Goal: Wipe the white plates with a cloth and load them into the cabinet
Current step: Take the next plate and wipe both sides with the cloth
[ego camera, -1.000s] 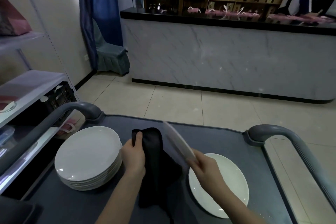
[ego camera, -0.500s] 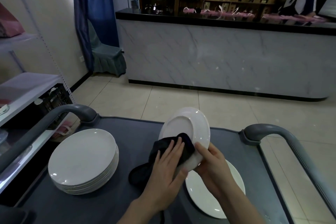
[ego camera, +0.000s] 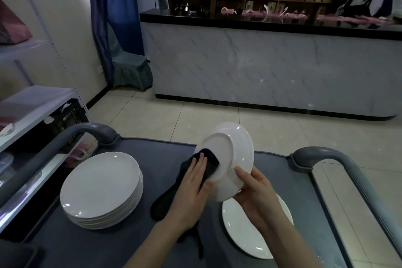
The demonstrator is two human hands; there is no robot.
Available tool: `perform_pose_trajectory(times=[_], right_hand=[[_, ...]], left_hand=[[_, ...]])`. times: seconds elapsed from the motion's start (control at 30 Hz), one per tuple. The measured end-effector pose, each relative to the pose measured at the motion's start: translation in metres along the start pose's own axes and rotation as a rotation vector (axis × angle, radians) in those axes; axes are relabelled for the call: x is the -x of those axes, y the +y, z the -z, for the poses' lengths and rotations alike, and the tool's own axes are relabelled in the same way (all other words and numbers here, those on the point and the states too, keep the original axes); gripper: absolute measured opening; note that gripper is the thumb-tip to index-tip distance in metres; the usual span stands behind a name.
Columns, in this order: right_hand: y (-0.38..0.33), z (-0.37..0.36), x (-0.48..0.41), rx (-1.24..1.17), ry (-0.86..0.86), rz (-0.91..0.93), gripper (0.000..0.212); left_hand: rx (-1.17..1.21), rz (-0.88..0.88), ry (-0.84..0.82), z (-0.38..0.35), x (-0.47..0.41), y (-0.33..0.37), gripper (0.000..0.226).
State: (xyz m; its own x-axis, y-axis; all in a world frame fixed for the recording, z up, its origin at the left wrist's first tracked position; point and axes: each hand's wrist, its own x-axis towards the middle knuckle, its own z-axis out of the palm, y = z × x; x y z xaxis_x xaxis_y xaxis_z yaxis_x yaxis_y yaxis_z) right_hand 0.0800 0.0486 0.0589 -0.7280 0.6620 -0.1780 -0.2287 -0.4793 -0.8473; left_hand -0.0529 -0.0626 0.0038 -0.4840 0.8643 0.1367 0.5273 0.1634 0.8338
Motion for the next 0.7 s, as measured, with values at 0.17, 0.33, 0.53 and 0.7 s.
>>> perform_pose_trajectory(times=[0.17,0.33,0.53,0.7], right_hand=[[-0.006,-0.002,-0.006,-0.015,0.017,-0.001,0.036],[0.010,-0.007,0.002,0.012,-0.015,-0.045,0.030],[0.008,-0.001,0.007,0.016,-0.011,-0.035,0.034],[-0.007,0.005,0.000,-0.016,0.030,0.031,0.034]], left_hand=[[0.050,-0.068,0.018,-0.025,0.016,0.035,0.060],[-0.013,-0.022,-0.029,-0.011,-0.016,0.049,0.060],[-0.067,0.051,-0.027,0.009,-0.042,0.021,0.072],[0.080,0.072,0.004,-0.008,-0.014,0.013,0.062]])
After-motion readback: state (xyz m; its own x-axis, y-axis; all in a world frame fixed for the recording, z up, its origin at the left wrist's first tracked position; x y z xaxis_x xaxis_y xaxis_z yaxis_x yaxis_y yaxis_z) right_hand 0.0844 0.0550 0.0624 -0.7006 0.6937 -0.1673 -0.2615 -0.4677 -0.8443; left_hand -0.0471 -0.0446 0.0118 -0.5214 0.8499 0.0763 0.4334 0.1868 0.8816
